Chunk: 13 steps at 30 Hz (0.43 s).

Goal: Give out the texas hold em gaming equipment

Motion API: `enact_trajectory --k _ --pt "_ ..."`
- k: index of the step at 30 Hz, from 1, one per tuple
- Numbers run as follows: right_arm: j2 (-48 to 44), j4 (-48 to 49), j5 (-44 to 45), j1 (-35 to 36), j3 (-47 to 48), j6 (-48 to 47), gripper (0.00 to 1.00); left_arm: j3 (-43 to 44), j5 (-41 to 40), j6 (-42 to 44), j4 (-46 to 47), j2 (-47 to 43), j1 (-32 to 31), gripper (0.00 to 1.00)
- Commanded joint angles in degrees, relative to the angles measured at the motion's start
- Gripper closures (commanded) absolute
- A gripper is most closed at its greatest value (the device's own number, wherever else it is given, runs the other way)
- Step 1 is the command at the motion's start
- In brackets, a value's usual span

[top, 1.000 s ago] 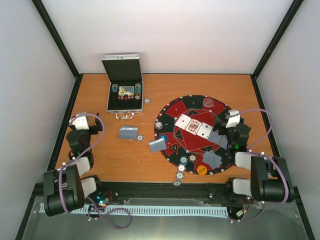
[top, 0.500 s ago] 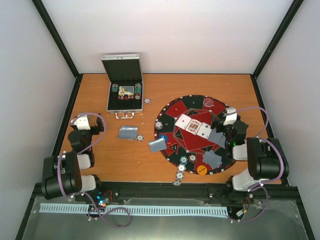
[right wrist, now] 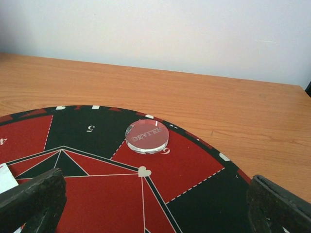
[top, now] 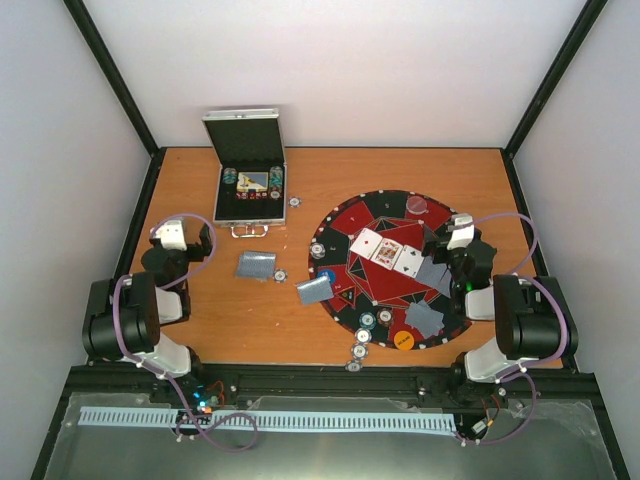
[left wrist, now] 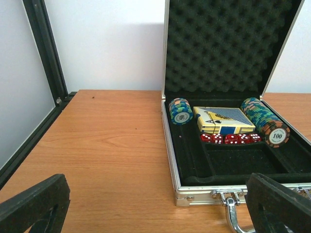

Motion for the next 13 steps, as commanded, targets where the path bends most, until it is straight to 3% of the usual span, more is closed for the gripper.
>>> enact_trajectory --k 1,13 --pt "0.3 1.6 1.0 0.1 0.8 0.3 0.00 1.1 1.0 0.8 4.1 0.4 -0.5 0.00" --pt "0.2 1.6 1.0 0.1 0.9 0.2 0.00 1.0 0.7 0.9 4.2 0.3 -0.6 0.00"
